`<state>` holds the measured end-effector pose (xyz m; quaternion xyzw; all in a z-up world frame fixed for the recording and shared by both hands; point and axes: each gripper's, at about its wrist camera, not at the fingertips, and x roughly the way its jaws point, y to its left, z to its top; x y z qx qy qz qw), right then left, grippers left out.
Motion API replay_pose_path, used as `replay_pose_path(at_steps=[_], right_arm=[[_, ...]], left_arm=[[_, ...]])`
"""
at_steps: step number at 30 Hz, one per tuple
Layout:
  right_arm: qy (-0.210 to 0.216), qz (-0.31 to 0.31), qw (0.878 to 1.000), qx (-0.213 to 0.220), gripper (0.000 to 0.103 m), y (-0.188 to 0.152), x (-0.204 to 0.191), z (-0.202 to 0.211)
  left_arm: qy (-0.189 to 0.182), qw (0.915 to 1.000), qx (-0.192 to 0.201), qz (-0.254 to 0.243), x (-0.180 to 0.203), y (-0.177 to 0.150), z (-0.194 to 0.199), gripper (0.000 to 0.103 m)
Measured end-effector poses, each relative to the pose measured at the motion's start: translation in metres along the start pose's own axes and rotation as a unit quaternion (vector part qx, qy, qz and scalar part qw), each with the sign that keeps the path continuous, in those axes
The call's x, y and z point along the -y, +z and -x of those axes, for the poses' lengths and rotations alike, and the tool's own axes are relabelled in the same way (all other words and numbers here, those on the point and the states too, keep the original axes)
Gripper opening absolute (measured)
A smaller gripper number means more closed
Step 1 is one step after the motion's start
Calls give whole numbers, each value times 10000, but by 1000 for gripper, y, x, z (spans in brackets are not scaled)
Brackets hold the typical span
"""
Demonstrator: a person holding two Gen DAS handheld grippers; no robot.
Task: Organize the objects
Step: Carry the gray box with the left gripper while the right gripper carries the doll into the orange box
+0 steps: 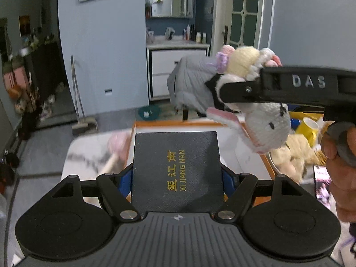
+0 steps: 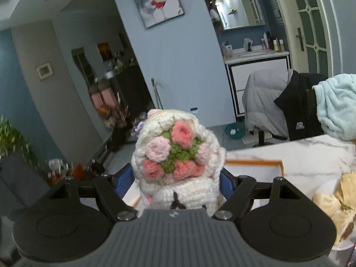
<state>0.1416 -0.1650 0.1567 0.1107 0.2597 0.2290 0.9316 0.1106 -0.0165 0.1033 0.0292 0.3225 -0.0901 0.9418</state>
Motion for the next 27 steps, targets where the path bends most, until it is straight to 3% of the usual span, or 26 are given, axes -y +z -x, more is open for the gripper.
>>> replay_pose_path(at_steps=[8, 12, 19, 27], right_arm=[[-227, -567, 9980, 171, 78, 19, 18, -47], [-397, -690, 9967, -166, 78, 3, 35, -81], [-532, -1207, 9878, -832, 78, -33, 60, -127], [-609, -1540, 9785, -1226, 78, -56, 75, -154]], left_arm=[[221, 9996, 110, 100, -8, 15, -61, 88], [375, 9991, -151, 84, -11, 9, -88, 88], [571, 9966, -464, -369, 4, -6, -120, 88], [726, 9936, -728, -464, 6, -11, -148, 88]])
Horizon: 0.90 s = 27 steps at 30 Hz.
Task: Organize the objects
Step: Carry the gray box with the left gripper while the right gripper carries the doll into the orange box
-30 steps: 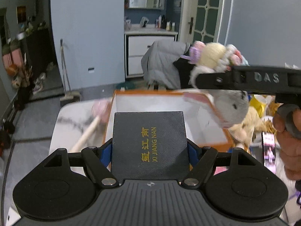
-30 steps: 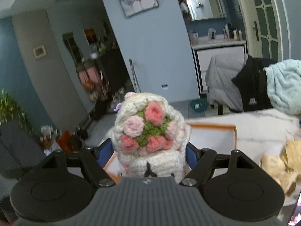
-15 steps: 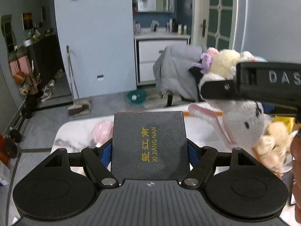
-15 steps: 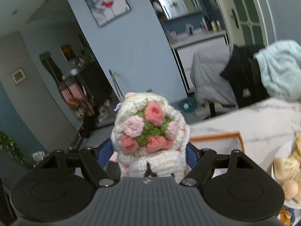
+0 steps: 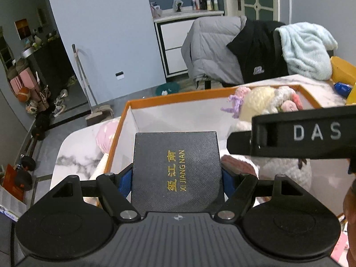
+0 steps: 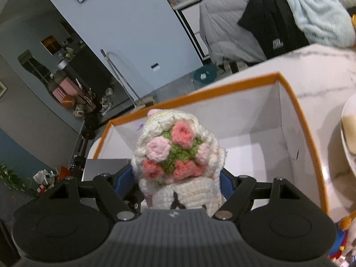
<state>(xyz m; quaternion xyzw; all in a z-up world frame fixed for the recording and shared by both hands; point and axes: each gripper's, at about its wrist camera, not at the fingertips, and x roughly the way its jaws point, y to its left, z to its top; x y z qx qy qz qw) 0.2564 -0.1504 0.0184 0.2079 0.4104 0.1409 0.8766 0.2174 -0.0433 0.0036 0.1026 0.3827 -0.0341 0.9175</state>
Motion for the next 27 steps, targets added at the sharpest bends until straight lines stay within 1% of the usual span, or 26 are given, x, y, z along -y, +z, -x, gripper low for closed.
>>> replay_pose_path(at_steps=[5, 11, 18, 27], right_arm=[[-36, -80, 9998, -170, 78, -3, 5, -11], [-108, 53, 9993, -354, 78, -16, -1, -18], [-312, 282, 9981, -446, 80, -21, -6, -25], [-411, 143, 9976, -532, 83, -22, -5, -26]], left_arm=[[106, 9997, -196, -64, -2, -5, -17, 88], [131, 9992, -374, -71, -3, -9, -26, 89], [222, 9986, -427, -219, 2, -11, -28, 91], [309, 9973, -544, -394, 7, -13, -27, 94]])
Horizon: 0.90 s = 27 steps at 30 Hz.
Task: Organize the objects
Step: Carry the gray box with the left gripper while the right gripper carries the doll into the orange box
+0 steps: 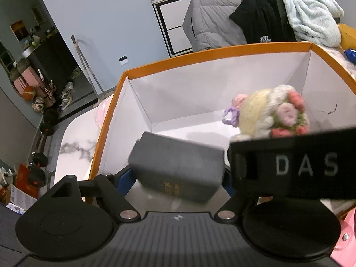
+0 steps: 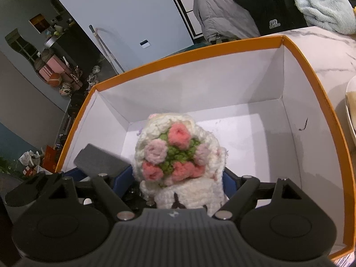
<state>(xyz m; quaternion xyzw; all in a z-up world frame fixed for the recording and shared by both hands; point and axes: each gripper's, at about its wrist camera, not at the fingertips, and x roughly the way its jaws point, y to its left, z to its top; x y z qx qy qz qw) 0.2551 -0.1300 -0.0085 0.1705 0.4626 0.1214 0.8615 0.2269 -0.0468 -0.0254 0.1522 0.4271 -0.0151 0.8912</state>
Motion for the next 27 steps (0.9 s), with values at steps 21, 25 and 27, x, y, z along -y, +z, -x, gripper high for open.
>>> replay_pose_path(at_steps=[21, 25, 27], right_arm=[[220, -42, 9985, 490, 82, 7, -6, 46], [259, -22, 9982, 547, 82, 5, -8, 59], [246, 16, 9979, 607, 82, 3, -8, 65]], left_arm=[[190, 9996, 216, 48, -17, 3, 41, 94], [217, 9993, 300, 82, -23, 4, 54, 94], [223, 9991, 336, 117, -26, 4, 60, 94]])
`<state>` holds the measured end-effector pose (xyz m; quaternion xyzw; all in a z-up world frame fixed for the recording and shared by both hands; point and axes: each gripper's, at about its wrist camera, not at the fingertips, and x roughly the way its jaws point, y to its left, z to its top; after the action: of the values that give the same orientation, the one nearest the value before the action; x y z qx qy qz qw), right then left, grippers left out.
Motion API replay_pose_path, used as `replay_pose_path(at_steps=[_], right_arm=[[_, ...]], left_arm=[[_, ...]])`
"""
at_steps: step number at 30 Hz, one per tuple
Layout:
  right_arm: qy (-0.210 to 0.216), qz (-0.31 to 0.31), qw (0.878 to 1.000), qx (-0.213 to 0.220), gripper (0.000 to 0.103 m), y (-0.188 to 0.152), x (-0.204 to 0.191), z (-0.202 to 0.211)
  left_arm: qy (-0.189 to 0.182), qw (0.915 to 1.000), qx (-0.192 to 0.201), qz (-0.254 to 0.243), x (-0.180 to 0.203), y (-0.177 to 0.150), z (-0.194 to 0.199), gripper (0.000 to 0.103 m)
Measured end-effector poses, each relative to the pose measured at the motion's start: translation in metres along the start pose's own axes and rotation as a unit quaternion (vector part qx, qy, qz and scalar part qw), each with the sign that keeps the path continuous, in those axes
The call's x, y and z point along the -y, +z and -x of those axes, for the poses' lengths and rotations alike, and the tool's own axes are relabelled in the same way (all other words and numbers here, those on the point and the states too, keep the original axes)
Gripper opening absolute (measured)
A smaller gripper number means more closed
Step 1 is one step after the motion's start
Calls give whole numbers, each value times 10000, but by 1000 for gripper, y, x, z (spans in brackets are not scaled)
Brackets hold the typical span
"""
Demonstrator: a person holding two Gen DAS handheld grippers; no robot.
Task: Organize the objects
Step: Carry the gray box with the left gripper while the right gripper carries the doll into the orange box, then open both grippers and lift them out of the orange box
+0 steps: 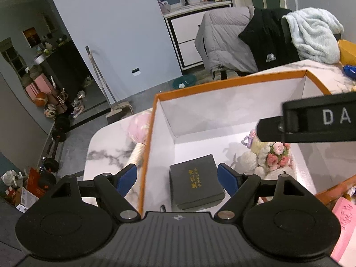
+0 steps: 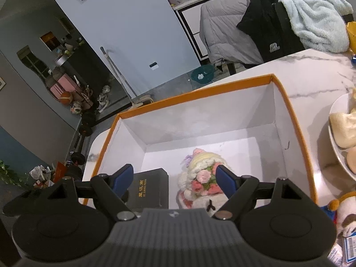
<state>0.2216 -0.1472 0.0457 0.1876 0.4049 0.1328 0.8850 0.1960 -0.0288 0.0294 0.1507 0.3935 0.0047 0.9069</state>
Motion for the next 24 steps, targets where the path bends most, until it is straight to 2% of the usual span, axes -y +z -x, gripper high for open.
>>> replay_pose_path(at_steps=[9, 17, 21, 24], right_arm=[[-171, 525, 9979, 344, 82, -4, 9, 39], [-254, 909, 9938, 591, 82, -6, 27, 81], [-279, 1032, 9921, 658, 82, -7, 42, 101], [-341, 1162, 9903, 682, 83, -10, 54, 113]], left_arm=[[-38, 9997, 184, 167, -17, -18, 25, 94], [-122, 9973, 357, 626, -37, -49, 41, 94], [-315, 9955, 368, 820, -42, -69, 48, 94], [-427, 9961, 386, 671, -36, -83, 53, 94]])
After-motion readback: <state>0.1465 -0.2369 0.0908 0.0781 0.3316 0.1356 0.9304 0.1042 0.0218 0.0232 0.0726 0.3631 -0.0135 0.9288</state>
